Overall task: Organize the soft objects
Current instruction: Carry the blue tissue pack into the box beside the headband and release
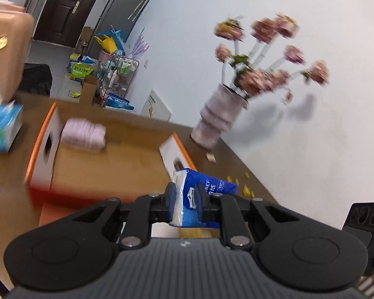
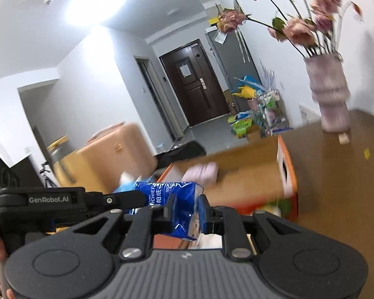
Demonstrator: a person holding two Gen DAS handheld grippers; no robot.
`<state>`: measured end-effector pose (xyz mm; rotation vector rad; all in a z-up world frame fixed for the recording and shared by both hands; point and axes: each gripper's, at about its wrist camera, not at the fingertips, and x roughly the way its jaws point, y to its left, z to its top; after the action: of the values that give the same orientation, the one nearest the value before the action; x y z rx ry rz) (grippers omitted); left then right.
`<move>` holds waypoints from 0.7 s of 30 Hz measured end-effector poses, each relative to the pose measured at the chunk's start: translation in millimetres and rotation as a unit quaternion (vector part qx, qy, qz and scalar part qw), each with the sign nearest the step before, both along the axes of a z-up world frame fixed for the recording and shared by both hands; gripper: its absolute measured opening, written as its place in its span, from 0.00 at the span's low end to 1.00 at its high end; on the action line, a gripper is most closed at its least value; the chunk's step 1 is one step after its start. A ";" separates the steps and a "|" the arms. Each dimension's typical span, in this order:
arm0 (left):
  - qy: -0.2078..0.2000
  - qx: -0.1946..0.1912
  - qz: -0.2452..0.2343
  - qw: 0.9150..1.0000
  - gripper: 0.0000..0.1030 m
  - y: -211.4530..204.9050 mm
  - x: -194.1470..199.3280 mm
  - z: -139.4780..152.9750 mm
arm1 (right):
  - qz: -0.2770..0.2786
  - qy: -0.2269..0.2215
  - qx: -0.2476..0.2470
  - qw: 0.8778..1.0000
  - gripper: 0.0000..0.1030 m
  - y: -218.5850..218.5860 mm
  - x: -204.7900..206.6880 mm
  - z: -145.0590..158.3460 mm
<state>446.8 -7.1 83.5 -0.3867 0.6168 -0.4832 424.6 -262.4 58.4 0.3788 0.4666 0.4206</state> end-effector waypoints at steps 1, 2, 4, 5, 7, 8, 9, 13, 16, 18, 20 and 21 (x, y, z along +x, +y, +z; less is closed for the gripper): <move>0.006 0.006 -0.004 1.000 0.16 -2.3 28.7 3.5 | -0.005 0.012 0.003 1.000 0.16 -3.1 29.9 3.6; 0.016 0.006 -0.002 1.000 0.16 -3.7 54.4 4.1 | -0.009 0.025 0.007 1.000 0.16 -5.4 54.9 4.8; 0.034 0.020 0.002 0.999 0.16 -9.7 105.8 -2.3 | -0.013 0.054 0.003 0.998 0.16 -7.1 110.5 -0.7; 0.042 0.029 0.009 0.999 0.16 -13.4 129.3 -8.9 | -0.013 0.067 -0.002 0.998 0.16 -5.6 133.8 -7.0; 0.059 0.034 0.028 0.997 0.16 -15.2 169.5 -28.4 | -0.015 0.110 0.002 0.994 0.16 -4.6 186.5 -27.7; 0.071 0.036 0.037 0.996 0.16 -15.7 190.3 -40.5 | -0.016 0.142 0.004 0.990 0.16 -2.7 214.3 -40.7; 0.090 0.044 0.047 0.994 0.16 -15.6 210.4 -53.9 | -0.018 0.164 0.009 0.986 0.16 -0.9 233.1 -51.4; 0.152 0.052 0.076 0.984 0.17 -4.9 264.8 -100.7 | -0.025 0.226 -0.017 0.974 0.13 22.0 304.8 -91.7; 0.138 0.064 0.091 0.984 0.23 1.3 270.0 -112.3 | -0.015 0.250 -0.030 0.968 0.15 40.7 325.8 -110.0; 0.113 0.071 0.066 0.989 0.35 -0.1 261.7 -106.9 | -0.024 0.241 -0.051 0.969 0.20 48.2 325.3 -111.4; 0.083 0.087 0.063 0.991 0.45 -0.3 246.8 -96.1 | -0.034 0.214 -0.077 0.973 0.21 51.0 317.9 -106.4; 0.073 0.092 0.061 0.991 0.46 -0.9 239.4 -90.6 | -0.036 0.206 -0.080 0.975 0.22 49.1 312.5 -103.4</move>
<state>686.1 -8.1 -7.1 -0.2839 0.7680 -0.2789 737.2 -213.3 -45.1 0.3252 0.8830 0.2296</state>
